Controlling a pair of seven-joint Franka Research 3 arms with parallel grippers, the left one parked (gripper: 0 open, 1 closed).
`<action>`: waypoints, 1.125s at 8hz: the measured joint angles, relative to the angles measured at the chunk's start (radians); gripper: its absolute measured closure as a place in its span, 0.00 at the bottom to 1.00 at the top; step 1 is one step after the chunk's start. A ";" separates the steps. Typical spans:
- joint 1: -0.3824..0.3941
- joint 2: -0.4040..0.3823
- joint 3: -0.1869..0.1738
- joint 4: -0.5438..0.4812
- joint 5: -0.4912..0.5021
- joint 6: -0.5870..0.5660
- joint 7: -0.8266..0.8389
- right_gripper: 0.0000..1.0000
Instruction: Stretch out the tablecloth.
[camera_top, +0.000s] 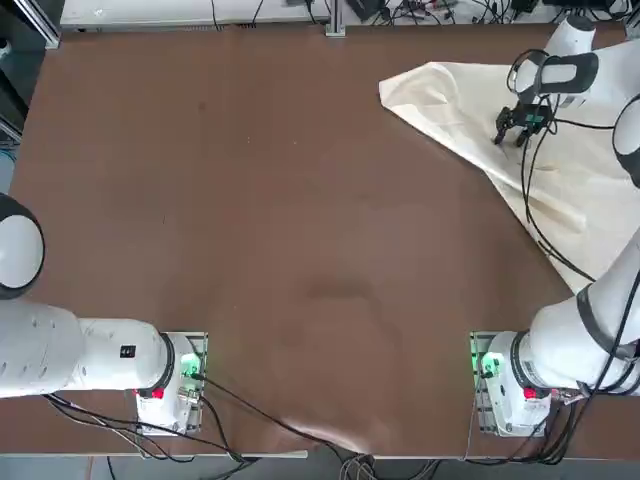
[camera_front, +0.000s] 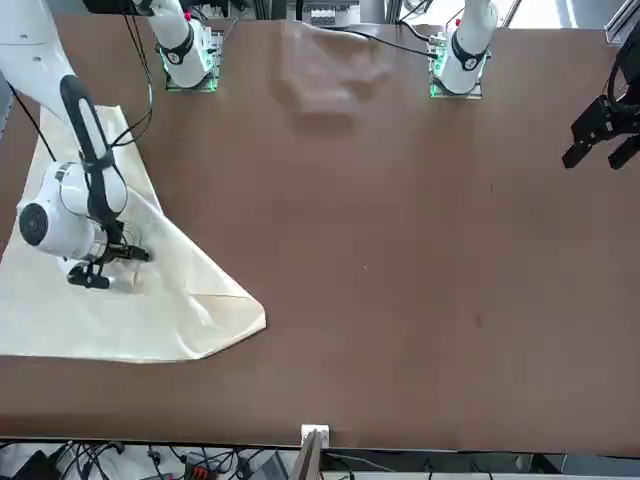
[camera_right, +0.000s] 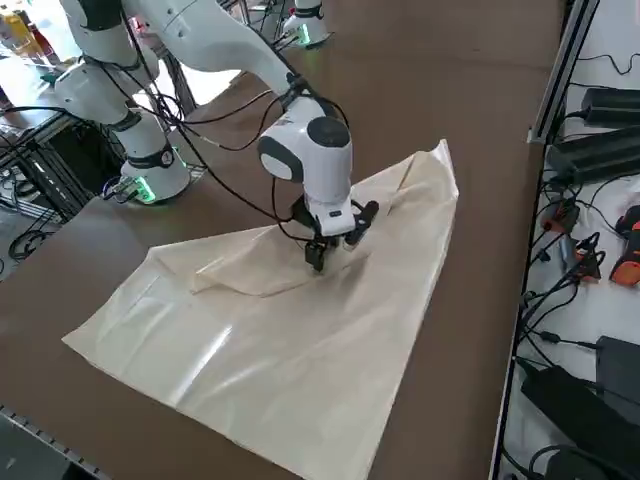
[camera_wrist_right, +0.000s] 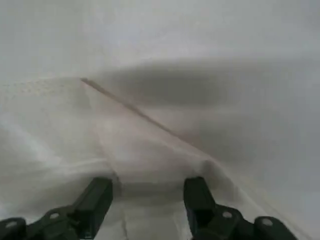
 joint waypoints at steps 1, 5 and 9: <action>-0.005 0.000 0.000 0.000 -0.001 0.000 -0.001 0.14; -0.015 0.000 0.000 0.001 -0.006 0.006 -0.006 0.33; -0.016 -0.006 0.000 0.007 -0.008 0.006 -0.009 0.68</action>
